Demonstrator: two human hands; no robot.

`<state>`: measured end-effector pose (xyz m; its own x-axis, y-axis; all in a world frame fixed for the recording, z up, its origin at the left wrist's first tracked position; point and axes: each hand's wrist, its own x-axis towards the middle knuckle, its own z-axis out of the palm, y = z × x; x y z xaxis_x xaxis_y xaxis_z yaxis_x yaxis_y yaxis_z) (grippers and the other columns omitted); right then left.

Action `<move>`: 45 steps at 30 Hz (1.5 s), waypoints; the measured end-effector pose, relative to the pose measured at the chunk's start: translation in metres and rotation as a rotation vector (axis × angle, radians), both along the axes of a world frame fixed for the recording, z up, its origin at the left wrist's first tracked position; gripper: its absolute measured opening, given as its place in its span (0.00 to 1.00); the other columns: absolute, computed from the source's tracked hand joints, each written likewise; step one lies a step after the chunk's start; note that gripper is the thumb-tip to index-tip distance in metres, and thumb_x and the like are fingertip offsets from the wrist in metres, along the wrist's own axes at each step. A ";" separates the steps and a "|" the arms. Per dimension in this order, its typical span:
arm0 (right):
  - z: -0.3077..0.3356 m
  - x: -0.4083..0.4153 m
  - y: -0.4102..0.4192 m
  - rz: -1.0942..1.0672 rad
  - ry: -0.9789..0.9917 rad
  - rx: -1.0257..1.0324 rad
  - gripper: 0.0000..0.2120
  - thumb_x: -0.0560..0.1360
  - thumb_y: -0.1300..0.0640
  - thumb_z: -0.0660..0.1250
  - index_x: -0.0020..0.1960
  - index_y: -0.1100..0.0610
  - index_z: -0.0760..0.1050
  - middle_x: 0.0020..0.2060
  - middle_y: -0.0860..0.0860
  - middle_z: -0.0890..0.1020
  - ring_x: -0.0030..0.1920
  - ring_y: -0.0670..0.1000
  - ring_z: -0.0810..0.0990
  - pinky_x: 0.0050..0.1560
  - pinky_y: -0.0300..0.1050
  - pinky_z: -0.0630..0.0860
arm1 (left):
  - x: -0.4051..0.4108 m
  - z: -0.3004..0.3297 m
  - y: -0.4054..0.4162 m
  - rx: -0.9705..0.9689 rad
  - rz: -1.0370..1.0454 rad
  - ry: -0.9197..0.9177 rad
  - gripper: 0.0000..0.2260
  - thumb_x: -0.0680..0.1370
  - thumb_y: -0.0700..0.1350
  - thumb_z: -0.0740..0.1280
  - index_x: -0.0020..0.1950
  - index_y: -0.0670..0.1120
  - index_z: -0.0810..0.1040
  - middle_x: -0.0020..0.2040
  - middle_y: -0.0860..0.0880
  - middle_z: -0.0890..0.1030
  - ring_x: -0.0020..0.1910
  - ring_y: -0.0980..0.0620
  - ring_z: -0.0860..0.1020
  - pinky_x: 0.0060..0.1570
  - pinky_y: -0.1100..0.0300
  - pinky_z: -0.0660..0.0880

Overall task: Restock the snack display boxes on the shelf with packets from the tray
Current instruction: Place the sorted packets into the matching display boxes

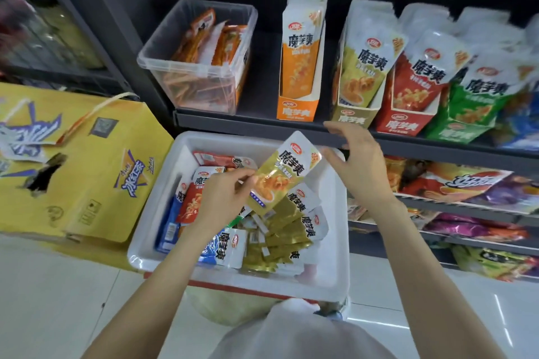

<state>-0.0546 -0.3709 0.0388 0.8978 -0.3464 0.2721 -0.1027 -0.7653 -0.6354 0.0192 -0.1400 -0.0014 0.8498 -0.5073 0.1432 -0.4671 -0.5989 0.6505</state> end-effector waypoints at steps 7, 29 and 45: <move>0.027 -0.003 -0.009 -0.012 0.147 0.720 0.18 0.72 0.58 0.73 0.59 0.51 0.71 0.46 0.45 0.82 0.41 0.45 0.83 0.36 0.40 0.80 | -0.001 0.022 -0.029 -0.159 -0.021 0.007 0.08 0.78 0.45 0.67 0.51 0.44 0.83 0.31 0.62 0.77 0.29 0.63 0.76 0.30 0.71 0.67; 0.105 0.076 -0.109 -0.197 -0.079 -0.445 0.15 0.76 0.56 0.66 0.62 0.57 0.74 0.46 0.56 0.83 0.46 0.57 0.81 0.44 0.48 0.75 | 0.050 0.056 -0.164 0.050 -0.154 -0.618 0.05 0.72 0.44 0.72 0.47 0.47 0.83 0.47 0.49 0.80 0.50 0.47 0.76 0.48 0.56 0.72; 0.050 0.051 -0.085 -0.222 -0.508 -0.423 0.14 0.72 0.54 0.72 0.53 0.60 0.76 0.47 0.56 0.77 0.45 0.51 0.75 0.41 0.36 0.68 | 0.033 0.061 -0.150 -0.151 -0.102 -0.613 0.12 0.76 0.46 0.66 0.58 0.46 0.80 0.52 0.47 0.80 0.51 0.49 0.75 0.48 0.58 0.72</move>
<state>-0.0036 -0.4559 0.0888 0.5438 -0.2789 0.7915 -0.0547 -0.9529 -0.2982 0.0521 -0.2905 0.0593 0.5396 -0.5175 0.6642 -0.8310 -0.4543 0.3211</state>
